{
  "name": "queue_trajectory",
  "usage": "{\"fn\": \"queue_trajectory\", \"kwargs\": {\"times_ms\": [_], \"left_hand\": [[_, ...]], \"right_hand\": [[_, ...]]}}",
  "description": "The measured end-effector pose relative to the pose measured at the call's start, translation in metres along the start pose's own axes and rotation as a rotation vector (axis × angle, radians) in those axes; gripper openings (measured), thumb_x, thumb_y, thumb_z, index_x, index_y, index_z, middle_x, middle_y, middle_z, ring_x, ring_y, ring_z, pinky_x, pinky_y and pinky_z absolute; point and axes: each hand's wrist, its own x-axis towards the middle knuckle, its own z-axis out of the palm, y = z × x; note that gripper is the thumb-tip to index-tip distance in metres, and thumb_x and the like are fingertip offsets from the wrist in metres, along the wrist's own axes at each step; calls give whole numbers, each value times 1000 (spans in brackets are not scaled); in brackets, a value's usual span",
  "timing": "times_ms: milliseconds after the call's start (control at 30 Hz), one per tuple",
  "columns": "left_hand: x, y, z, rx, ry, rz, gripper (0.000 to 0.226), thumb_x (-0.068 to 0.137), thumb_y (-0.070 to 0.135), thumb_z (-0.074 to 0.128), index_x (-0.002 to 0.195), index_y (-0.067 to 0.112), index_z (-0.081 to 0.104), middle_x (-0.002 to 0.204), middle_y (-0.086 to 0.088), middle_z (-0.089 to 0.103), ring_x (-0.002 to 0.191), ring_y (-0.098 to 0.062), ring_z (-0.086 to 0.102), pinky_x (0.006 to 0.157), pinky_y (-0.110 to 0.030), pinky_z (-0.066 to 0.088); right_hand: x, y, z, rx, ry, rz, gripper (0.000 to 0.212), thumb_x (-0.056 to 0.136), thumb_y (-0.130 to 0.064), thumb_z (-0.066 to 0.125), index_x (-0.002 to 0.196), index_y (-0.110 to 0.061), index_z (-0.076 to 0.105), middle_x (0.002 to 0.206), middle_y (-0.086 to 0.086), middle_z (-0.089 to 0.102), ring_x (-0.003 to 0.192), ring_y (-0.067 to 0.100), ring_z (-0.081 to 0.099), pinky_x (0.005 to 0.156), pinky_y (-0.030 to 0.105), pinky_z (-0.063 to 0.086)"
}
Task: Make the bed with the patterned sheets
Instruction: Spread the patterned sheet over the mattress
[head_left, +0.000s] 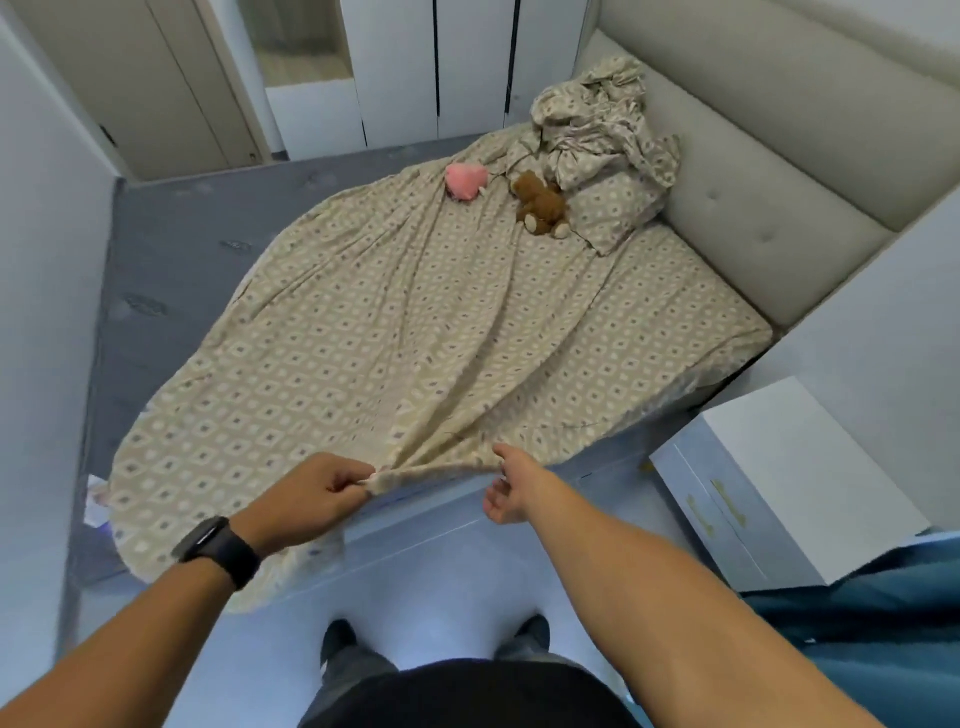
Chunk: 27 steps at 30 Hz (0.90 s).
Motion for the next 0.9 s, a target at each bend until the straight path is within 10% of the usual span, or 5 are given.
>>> {"fn": "queue_trajectory", "kwargs": {"times_ms": [100,300,600,733,900], "left_hand": [[0,19,15,-65,83,-82,29,81,35,46,63,12,42,58,5,33,55,-8,32,56,-29,23],[-14,25,30,100,196,-188,43,81,50,47,67,9,50,61,-11,48,54,-10,39,58,-34,26],[34,36,55,454,-52,-561,56,91,63,60,59,18,47,56,0,54,52,-14,42,55,-30,28],[95,72,87,685,-138,-481,47,85,71,54,101,28,62,114,-2,68,93,-20,63,77,-31,48],[160,141,146,609,-90,-124,93,75,66,70,151,34,27,141,-3,44,121,-30,55,92,-43,52]], "right_hand": [[5,-2,-20,142,-68,78,49,94,-45,68,117,-9,43,128,14,52,119,30,58,92,41,51],[9,-19,-35,194,-180,-33,18,90,-28,73,90,-12,64,75,4,61,71,18,57,61,31,46],[-34,-96,-159,577,-113,-431,31,95,-10,50,124,-11,61,96,10,69,84,27,67,71,36,58],[-46,-114,-176,293,33,-538,25,91,-6,59,115,-7,65,101,16,73,87,34,72,66,42,62],[-59,-81,-144,41,-146,-487,17,94,-6,62,110,-5,65,88,15,71,81,29,69,61,39,59]]}}
